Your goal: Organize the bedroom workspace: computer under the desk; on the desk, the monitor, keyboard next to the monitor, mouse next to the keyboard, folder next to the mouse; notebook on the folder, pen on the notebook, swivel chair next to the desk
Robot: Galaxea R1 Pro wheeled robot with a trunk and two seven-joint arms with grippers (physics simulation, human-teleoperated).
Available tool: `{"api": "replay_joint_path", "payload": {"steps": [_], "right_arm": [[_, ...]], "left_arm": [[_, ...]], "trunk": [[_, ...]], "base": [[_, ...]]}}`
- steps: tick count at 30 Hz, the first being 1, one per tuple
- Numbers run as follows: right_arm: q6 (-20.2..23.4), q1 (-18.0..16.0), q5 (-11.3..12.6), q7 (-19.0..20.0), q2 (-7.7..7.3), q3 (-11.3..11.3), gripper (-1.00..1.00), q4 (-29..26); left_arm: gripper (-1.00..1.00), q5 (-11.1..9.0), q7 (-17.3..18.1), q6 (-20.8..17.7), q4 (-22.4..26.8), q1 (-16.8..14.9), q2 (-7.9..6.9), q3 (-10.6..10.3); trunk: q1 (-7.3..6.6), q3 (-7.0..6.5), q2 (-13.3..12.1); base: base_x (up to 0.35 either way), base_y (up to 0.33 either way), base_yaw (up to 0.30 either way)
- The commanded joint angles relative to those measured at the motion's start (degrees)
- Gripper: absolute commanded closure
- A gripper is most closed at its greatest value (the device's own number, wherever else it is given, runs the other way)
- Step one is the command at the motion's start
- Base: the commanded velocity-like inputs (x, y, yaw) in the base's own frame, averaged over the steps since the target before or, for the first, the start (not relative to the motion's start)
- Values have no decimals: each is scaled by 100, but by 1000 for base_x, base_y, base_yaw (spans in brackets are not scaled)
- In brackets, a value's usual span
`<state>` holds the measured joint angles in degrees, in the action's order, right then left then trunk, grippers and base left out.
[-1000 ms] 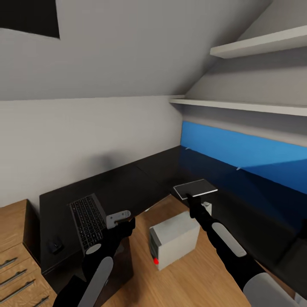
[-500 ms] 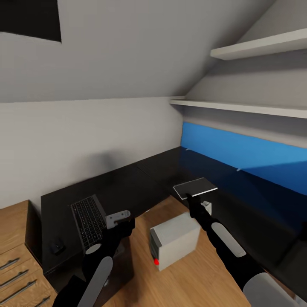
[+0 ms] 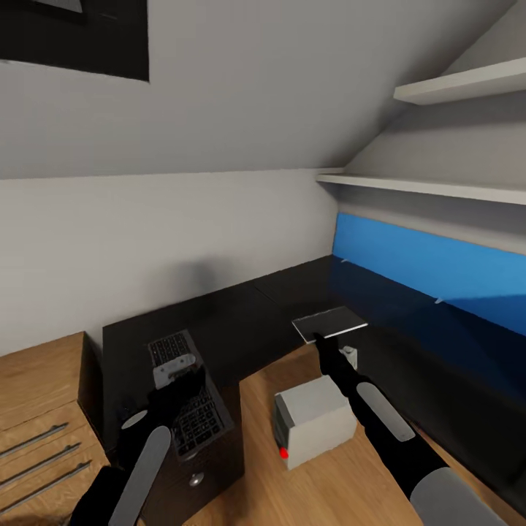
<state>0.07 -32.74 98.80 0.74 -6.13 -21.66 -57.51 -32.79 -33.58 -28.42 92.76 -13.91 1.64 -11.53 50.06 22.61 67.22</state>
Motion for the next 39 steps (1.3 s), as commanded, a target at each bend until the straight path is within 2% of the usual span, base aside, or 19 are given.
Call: {"api": "replay_joint_path", "payload": {"steps": [1,5,10,19,26,29,31,36,39], "right_arm": [[1,-4,58,26,41,-13,100,34],[9,-4,54,24,135,-22,100,124],[17,-4,51,23,234,-27,100,175],[19,-4,41,35,337,-35,100,322],[40,-4,58,52,314,-8,100,348],[446,-1,68,57,300,-2,100,337],[978,1,75,57,293,18,100,343],[1480,3,85,58,219,45,100,349],[1536,4,91,58,204,52,100,352]], "left_arm": [[-100,-59,-49,-11,6,-6,1,145],[-100,-66,-39,-8,6,-6,2,379],[-100,-69,-36,0,6,-6,3,479],[-100,-69,-34,3,6,-6,3,525],[-100,-69,-34,3,6,-6,4,506],[-100,-65,-27,-3,6,-6,12,474],[-100,-67,-26,-5,6,-6,18,451],[-100,-65,-26,-13,6,-6,20,404],[-100,-63,-26,-14,6,-6,20,340]], "trunk": [[0,1,4],[0,-20,4],[0,-47,4],[0,-95,4],[0,-111,4],[0,-112,4],[0,-112,4],[0,-112,4],[0,-112,4]], "base": [[0,0,232],[0,0,233],[0,0,234],[0,0,235],[0,0,149],[0,0,12],[0,0,4],[0,0,1],[0,0,0]]}}
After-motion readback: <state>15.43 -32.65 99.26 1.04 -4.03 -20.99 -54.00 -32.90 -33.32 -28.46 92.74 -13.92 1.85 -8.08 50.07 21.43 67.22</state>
